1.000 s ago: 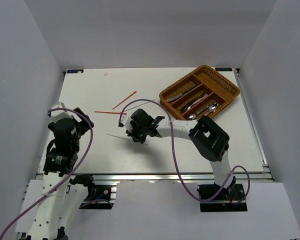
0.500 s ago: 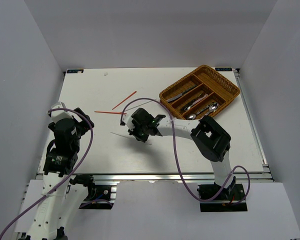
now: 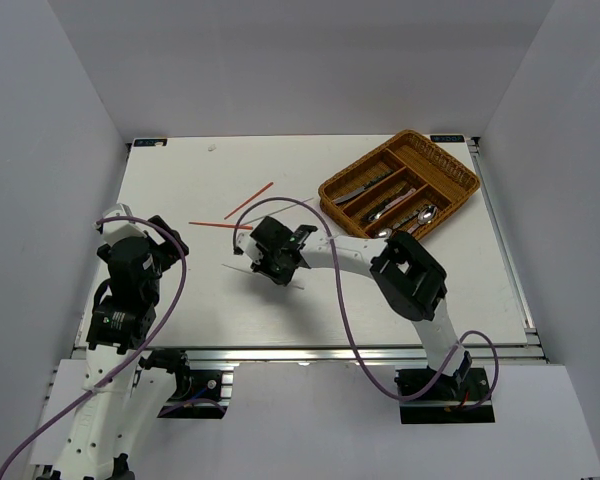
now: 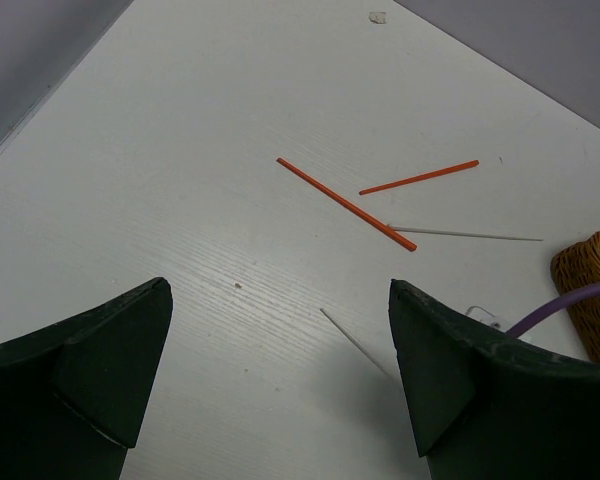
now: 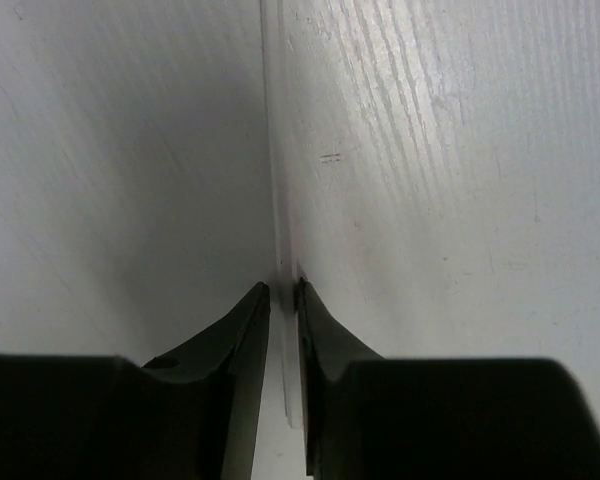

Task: Sort the eating utensils into containers

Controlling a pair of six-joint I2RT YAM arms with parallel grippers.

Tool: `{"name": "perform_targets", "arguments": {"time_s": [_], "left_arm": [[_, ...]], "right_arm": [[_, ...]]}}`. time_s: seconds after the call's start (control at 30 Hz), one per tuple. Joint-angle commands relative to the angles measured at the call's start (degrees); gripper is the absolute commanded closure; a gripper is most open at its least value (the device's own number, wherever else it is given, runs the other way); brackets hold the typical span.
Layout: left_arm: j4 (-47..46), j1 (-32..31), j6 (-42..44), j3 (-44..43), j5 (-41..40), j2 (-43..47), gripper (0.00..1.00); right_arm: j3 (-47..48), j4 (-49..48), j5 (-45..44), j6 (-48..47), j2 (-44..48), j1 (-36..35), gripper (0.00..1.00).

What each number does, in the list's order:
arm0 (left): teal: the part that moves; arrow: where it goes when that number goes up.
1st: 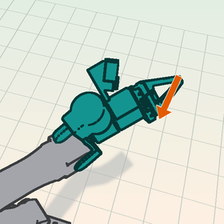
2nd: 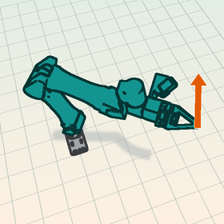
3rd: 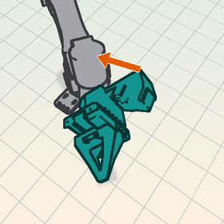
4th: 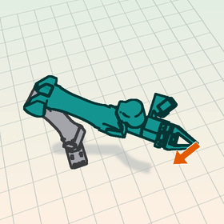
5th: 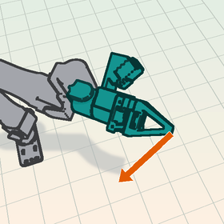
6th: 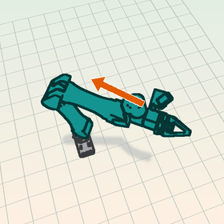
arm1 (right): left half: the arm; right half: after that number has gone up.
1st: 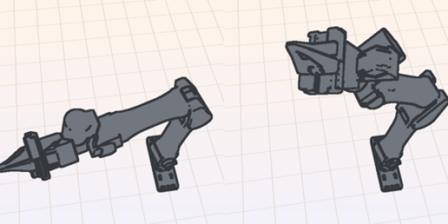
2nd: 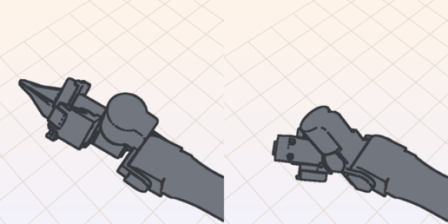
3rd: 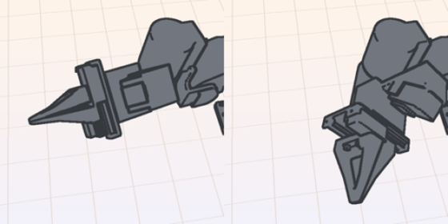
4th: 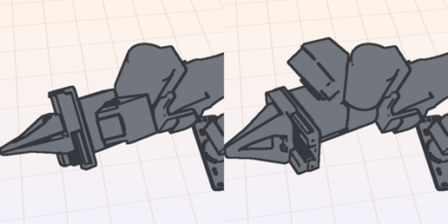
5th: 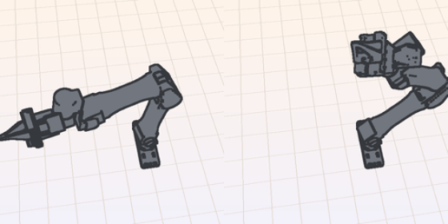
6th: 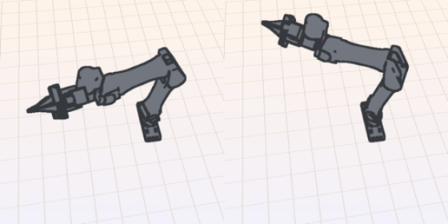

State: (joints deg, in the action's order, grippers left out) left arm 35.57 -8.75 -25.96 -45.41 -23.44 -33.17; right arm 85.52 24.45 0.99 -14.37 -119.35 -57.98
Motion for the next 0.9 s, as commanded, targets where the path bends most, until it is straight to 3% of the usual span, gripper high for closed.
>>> {"name": "perform_targets", "arguments": {"time_s": [0.0,0.03,0.13,0.3,0.57,0.73,0.87], "left_arm": [[-0.24,-0.21,-0.24,0.23,-0.55,0.12,0.02],[-0.24,-0.3,-0.24,0.23,-0.55,0.03,0.02],[-0.15,-0.39,-0.24,0.32,-0.81,0.21,0.02],[-0.15,-0.47,-0.32,0.23,-0.82,0.39,0.02],[-0.06,-0.47,-0.32,0.23,-1.08,1.0,0.02],[-0.33,-0.65,-0.24,0.41,-0.91,2.58,0.02],[-0.59,-0.56,-0.06,0.58,-0.29,3.02,0.02]], "right_arm": [[2.7,13.51,-2.05,-1.89,-7.64,-0.73,0.78],[3.68,14.65,-2.31,-2.06,-9.57,-0.82,0.87],[5.1,15.72,-2.58,-1.89,-11.51,-0.91,1.0],[3.52,10.3,1.35,-0.84,-8.46,-1.17,1.0],[1.41,1.57,0.5,-1.53,10.97,1.8,1.0],[5.0,6.22,-3.71,-5.13,13.97,10.59,1.0],[6.33,4.83,-13.44,-9.87,13.71,20.07,1.0]]}}
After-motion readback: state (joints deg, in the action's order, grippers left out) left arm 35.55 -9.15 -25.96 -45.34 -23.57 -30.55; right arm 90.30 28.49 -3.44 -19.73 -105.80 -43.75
